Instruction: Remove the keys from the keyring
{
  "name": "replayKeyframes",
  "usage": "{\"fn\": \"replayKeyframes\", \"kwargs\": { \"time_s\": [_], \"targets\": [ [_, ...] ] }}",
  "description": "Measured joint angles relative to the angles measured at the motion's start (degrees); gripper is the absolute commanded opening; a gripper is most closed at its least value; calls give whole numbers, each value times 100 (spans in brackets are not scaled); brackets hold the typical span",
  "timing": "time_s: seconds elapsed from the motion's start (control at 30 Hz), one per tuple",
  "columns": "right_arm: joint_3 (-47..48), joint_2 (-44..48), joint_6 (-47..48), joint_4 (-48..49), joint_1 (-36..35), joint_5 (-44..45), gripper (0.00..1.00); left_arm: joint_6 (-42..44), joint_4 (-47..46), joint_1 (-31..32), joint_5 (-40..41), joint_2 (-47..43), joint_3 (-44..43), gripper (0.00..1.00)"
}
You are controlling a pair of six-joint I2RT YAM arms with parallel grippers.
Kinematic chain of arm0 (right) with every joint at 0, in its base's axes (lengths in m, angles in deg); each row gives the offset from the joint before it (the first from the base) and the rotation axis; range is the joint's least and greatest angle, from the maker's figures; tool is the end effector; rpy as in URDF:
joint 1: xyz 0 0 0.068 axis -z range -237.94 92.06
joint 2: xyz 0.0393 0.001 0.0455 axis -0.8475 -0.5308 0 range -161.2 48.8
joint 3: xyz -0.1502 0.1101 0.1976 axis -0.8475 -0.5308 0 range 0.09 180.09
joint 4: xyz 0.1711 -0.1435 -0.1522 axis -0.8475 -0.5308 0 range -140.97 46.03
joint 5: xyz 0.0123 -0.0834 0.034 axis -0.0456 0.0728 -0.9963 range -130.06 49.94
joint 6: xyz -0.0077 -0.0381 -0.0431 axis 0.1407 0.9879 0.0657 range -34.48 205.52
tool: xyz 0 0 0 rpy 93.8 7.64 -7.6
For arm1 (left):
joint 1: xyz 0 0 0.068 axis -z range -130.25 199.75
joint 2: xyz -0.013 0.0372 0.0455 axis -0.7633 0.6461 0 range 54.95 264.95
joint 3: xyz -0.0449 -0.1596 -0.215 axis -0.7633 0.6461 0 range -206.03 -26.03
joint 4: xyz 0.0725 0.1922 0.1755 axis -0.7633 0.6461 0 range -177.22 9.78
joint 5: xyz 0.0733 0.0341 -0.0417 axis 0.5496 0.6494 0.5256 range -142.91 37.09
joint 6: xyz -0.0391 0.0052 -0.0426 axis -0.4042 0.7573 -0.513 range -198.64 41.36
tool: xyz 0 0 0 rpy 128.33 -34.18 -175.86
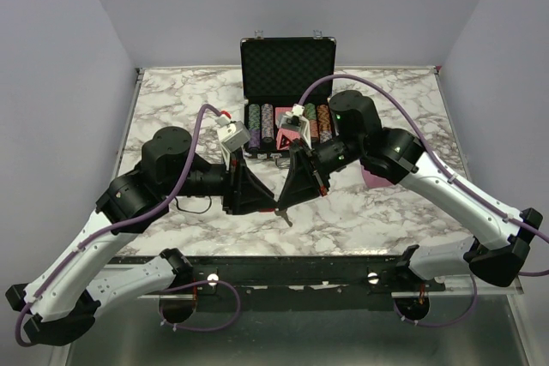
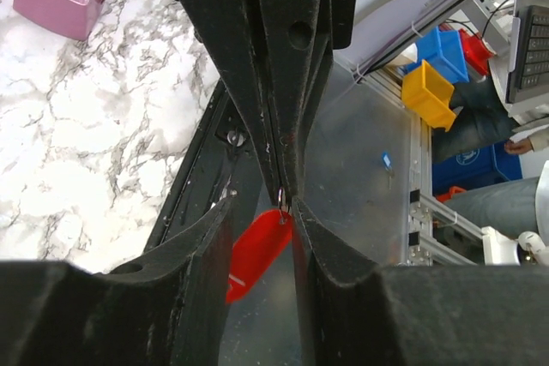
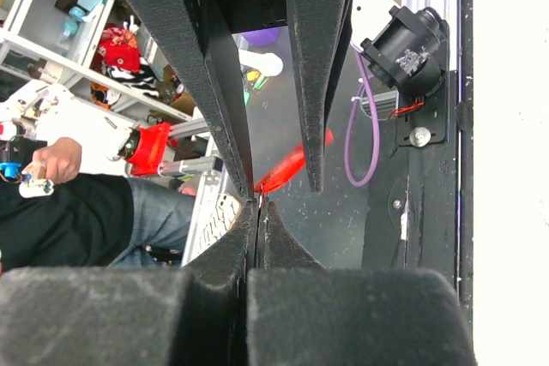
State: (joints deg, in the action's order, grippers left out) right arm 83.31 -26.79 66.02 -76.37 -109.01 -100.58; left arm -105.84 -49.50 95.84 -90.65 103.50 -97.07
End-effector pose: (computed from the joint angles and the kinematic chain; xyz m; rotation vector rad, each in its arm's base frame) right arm 0.1507 0.2440 0.4215 -1.3307 1.8146 1.7832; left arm 0.0936 -0.1338 0.4350 0.8382 1.8759 -1.4521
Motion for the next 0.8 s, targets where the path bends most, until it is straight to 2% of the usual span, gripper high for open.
{"fn": "replayKeyframes", "kwargs": {
  "time_s": [0.67,0.8],
  "targets": [
    [15,-2,-57,28,-26,-39,1,-24,-273,-17,-352,-76,186,33],
    [15,-2,-87,46,-33,-74,1,-24,-354,-26,-459,-87,236,44]
  ]
}}
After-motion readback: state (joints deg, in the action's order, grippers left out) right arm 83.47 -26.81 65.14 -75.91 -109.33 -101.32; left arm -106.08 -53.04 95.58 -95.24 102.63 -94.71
